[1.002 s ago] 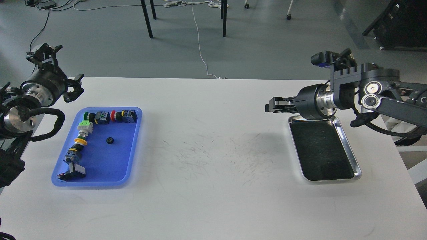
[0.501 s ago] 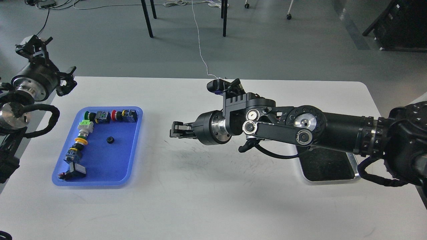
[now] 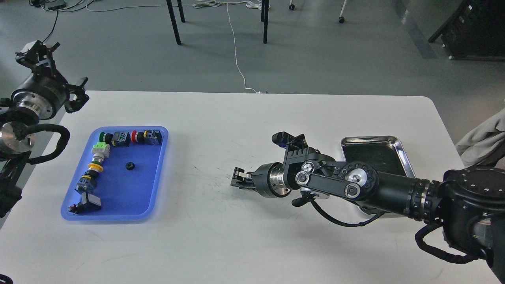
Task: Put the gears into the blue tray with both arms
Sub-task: 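Carry the second gear toward the table center and release it, then raise and withdraw the right gripper over the metal tray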
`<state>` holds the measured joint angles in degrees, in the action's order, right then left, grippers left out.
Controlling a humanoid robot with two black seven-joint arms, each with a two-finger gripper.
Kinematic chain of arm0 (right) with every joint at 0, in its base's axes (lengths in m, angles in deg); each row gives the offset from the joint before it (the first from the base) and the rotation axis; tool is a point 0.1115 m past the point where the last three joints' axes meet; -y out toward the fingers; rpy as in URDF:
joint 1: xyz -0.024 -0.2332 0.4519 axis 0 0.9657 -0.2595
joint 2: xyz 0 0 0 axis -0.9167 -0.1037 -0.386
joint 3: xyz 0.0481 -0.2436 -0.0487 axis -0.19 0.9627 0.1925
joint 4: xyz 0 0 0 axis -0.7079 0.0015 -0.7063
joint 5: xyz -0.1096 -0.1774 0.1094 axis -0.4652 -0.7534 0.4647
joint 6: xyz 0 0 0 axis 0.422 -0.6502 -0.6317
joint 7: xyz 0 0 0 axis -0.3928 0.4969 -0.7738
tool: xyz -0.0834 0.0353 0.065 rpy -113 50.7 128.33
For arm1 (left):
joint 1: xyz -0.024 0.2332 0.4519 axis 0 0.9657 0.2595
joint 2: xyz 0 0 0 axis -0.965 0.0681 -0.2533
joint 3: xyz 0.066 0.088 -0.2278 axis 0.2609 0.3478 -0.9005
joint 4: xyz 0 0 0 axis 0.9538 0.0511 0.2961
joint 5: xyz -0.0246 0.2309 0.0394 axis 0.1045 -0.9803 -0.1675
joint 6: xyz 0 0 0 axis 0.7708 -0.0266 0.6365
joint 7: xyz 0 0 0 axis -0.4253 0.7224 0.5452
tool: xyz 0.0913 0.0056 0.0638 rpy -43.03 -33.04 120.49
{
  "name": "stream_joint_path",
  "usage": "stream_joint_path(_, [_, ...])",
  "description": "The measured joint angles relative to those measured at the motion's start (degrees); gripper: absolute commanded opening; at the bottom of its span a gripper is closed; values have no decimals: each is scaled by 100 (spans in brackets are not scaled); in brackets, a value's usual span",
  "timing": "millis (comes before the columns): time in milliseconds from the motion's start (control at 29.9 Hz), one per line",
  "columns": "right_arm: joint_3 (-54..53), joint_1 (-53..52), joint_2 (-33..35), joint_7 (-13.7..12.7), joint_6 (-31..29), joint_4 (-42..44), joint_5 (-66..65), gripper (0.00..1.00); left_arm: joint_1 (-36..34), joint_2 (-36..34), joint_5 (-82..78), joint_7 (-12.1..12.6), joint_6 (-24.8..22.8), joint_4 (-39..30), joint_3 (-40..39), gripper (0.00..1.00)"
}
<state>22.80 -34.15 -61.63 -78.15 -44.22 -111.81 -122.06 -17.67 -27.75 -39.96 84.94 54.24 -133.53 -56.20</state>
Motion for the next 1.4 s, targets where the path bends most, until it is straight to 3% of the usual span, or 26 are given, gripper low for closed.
stream_joint_path(301, [-4,91,0,154,138,-253,0,12,0,-5,0,-1,-3,0,1,98])
stream_joint_path(468, [-2,77,1,214,205,-341,0,33,0,1,0,-1,-3,0,3,98])
stream_joint_path(1036, [-516,58,1,252,320,-429,49,81,0,-4,-8,-1,6,0,3,98])
stream_joint_path(1403, [-2683,52,1,219,251,-182,156,86,-23,-1,-271,16,11,0,20,98])
